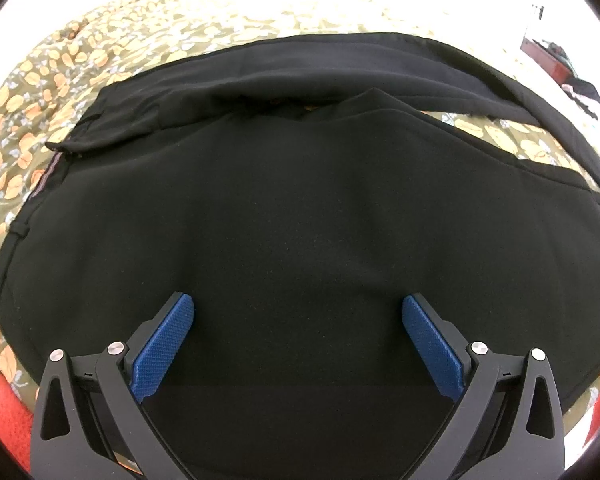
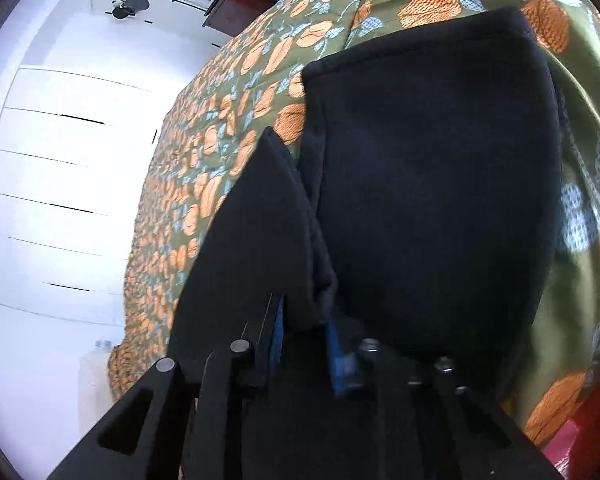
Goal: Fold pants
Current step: 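Grasp the black trouser end with the right tool and lift it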
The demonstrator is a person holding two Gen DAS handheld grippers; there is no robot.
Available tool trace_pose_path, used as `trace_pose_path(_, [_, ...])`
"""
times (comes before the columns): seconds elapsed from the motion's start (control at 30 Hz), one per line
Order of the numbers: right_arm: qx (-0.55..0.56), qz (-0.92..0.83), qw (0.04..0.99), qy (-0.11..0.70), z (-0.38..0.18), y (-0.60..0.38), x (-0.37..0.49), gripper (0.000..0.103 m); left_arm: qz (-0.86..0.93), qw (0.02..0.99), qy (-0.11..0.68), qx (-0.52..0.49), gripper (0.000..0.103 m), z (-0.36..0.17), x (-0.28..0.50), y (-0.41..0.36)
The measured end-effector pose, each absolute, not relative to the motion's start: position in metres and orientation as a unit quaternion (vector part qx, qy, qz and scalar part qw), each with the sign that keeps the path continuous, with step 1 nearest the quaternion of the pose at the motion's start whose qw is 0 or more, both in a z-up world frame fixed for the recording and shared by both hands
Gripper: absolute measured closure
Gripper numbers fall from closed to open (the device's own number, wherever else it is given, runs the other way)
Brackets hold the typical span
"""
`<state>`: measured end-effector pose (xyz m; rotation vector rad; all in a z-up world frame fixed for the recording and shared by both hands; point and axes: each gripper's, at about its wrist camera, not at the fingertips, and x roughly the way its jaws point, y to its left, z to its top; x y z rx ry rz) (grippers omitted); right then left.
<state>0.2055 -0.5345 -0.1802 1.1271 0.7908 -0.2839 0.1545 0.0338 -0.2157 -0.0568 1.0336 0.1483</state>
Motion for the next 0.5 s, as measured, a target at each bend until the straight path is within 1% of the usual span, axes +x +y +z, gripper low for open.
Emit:
trace_pose_path(0.07, [0.456, -0.132, 0.795, 0.379, -0.167, -0.526, 0.215, 0.089, 0.07, 0.866, 0.494, -0.027, 0.0, -0.216, 0.155, 0.034])
trace_pose_path(0.17, [0.293, -0.123, 0.866, 0.387, -0.129, -0.495, 0.228, 0.09, 0.071, 0.867, 0.493, -0.027, 0.0, -0.216, 0.155, 0.033])
trace_pose_path(0.27, [0.169, -0.105, 0.906, 0.375, -0.098, -0.459, 0.23, 0.09, 0.074, 0.867, 0.492, -0.026, 0.0, -0.217, 0.155, 0.032])
trace_pose_path(0.4, [0.074, -0.088, 0.927, 0.356, -0.078, -0.426, 0.228, 0.09, 0.075, 0.867, 0.491, -0.025, 0.0, -0.217, 0.155, 0.031])
trace_pose_path(0.5, [0.045, -0.081, 0.933, 0.347, -0.076, -0.417, 0.226, 0.09, 0.074, 0.868, 0.491, -0.025, 0.0, -0.216, 0.154, 0.032])
